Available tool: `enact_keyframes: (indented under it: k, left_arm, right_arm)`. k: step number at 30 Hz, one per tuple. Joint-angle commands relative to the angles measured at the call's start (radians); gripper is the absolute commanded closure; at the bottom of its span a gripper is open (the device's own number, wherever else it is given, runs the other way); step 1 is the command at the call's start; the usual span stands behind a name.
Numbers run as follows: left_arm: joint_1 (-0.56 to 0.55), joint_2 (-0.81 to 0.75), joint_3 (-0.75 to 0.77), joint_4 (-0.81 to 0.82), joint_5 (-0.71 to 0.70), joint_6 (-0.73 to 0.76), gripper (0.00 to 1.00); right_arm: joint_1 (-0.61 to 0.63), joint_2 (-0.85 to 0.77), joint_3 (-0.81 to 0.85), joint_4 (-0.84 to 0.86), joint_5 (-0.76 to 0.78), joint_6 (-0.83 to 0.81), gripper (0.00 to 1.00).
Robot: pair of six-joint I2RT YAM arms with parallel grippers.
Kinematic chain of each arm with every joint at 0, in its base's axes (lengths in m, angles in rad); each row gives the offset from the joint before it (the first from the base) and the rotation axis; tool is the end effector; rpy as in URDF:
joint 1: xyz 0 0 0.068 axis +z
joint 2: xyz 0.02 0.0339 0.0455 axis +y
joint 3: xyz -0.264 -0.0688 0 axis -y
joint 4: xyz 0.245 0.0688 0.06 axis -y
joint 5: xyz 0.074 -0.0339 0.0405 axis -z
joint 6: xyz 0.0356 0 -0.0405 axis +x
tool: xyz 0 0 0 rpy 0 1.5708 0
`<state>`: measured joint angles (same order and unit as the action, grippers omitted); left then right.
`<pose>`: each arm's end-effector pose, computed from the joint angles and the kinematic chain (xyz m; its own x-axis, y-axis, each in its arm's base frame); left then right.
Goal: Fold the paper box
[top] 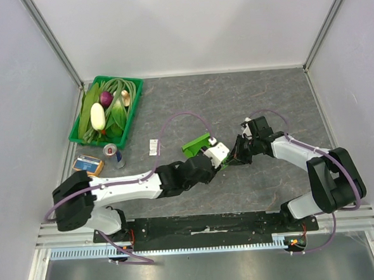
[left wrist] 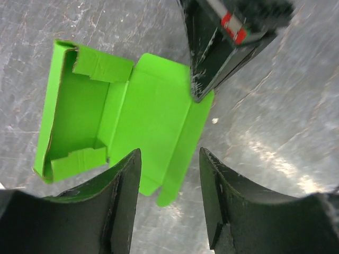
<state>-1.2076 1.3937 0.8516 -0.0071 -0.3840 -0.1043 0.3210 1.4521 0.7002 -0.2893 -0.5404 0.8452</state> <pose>0.1210 -0.2809 0.2425 -0.2629 0.4199 -0.8687 0.7298 0.6755 0.1057 0.2423 0.0999 0.1619 -0.9303 0.3667 -0.0031 0.2694 0.6892 0.6726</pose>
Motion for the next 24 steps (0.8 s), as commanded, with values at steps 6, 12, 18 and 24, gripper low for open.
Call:
enact_keyframes:
  k: [6,12,18,24]
  left_arm:
    - [-0.039,0.139,0.09,-0.002,0.016,0.253,0.46]
    - [-0.076,0.177,0.115,-0.007,0.04,0.242,0.45]
    - [-0.086,0.252,0.162,-0.056,-0.012,0.227,0.46]
    - [-0.083,0.341,0.176,-0.036,-0.137,0.207,0.69]
  right_arm:
    - [-0.011,-0.032,0.071,-0.12,-0.107,0.092,1.0]
    - [-0.013,-0.039,0.073,-0.134,-0.119,0.149,1.0]
    - [-0.013,-0.044,0.074,-0.133,-0.125,0.176,1.0]
    - [-0.013,-0.082,0.044,-0.134,-0.13,0.216,1.0]
